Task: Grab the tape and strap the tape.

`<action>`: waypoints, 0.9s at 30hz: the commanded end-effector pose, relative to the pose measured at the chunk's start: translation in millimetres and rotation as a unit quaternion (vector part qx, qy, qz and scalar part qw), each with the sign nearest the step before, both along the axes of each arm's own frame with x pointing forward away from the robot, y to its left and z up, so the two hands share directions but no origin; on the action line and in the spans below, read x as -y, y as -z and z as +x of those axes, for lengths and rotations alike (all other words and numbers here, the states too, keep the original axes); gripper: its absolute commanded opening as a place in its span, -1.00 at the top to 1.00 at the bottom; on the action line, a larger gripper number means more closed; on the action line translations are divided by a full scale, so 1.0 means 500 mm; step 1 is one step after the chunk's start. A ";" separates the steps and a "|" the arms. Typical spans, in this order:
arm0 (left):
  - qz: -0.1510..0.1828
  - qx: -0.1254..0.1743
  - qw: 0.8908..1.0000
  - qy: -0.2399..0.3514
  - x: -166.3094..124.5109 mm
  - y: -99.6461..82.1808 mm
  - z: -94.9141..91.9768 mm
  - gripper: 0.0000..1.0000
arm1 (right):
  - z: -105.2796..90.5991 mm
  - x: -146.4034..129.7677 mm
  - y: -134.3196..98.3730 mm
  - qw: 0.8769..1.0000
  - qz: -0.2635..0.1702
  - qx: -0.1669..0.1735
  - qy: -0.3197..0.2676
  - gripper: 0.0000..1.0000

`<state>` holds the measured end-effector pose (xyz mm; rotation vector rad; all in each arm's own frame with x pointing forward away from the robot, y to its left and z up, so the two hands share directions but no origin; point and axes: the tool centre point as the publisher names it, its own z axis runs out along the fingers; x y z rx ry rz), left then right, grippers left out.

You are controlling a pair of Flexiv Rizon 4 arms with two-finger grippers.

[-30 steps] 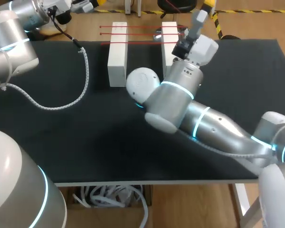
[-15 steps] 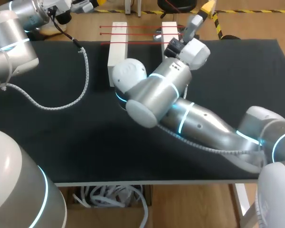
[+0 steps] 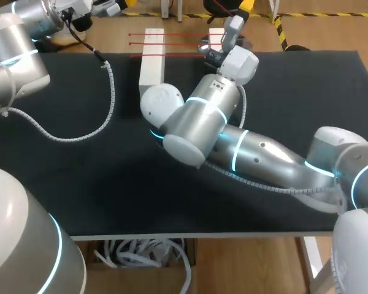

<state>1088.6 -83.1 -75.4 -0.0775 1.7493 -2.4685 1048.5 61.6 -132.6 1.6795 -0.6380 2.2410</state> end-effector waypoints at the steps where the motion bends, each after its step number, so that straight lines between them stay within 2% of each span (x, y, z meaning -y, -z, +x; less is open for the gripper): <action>1: 0.000 0.000 1.000 -0.002 0.001 0.000 -0.001 1.00 | -0.012 0.023 0.010 0.998 0.009 0.010 -0.066 -1.00; 3: 0.000 0.000 1.000 -0.002 0.001 0.000 -0.001 1.00 | -0.012 0.027 0.015 0.998 -0.005 0.009 -0.059 -1.00; 4: 0.000 0.000 1.000 -0.002 0.001 0.000 -0.001 1.00 | -0.013 0.030 0.019 0.998 -0.030 0.001 -0.052 -1.00; 5: 0.000 0.000 1.000 -0.002 0.001 0.000 -0.001 1.00 | -0.013 0.034 0.023 0.998 -0.052 0.006 -0.047 -1.00; 6: 0.000 0.000 1.000 -0.002 0.001 0.000 -0.001 1.00 | -0.015 0.037 0.024 0.998 -0.040 0.000 -0.049 -1.00; 7: 0.000 0.000 1.000 -0.002 0.001 0.000 -0.001 1.00 | -0.015 0.040 0.025 0.997 -0.064 0.002 -0.042 -1.00; 8: 0.000 0.000 1.000 -0.002 0.001 0.000 -0.001 1.00 | -0.016 0.044 0.020 0.997 -0.069 0.011 -0.029 -1.00; 9: 0.000 0.000 1.000 -0.002 0.001 0.000 -0.001 1.00 | -0.014 0.049 0.017 0.997 -0.057 0.014 -0.044 -1.00; 10: 0.000 0.000 1.000 -0.002 0.001 0.000 -0.001 1.00 | -0.011 0.049 0.018 0.995 -0.071 -0.013 -0.063 -1.00; 11: 0.000 0.000 1.000 -0.002 0.001 0.000 -0.001 1.00 | -0.008 0.053 0.014 0.997 -0.052 0.010 -0.056 -1.00; 12: 0.000 0.000 1.000 -0.002 0.001 0.000 -0.001 1.00 | -0.009 0.056 0.011 0.996 -0.071 0.004 -0.060 -1.00; 15: 0.000 0.000 1.000 -0.002 0.001 0.000 -0.001 1.00 | -0.006 0.063 0.019 0.995 -0.065 -0.018 -0.071 -1.00; 18: 0.000 0.000 1.000 -0.002 0.001 0.000 -0.001 1.00 | -0.005 0.067 0.023 0.996 -0.038 -0.025 -0.082 -1.00; 23: 0.000 0.000 1.000 -0.002 0.001 0.000 -0.001 1.00 | 0.002 0.078 0.008 0.997 -0.006 0.016 -0.078 -1.00; 27: 0.000 0.000 1.000 -0.002 0.001 0.000 -0.001 1.00 | 0.018 0.099 0.011 0.997 -0.008 0.024 -0.074 -1.00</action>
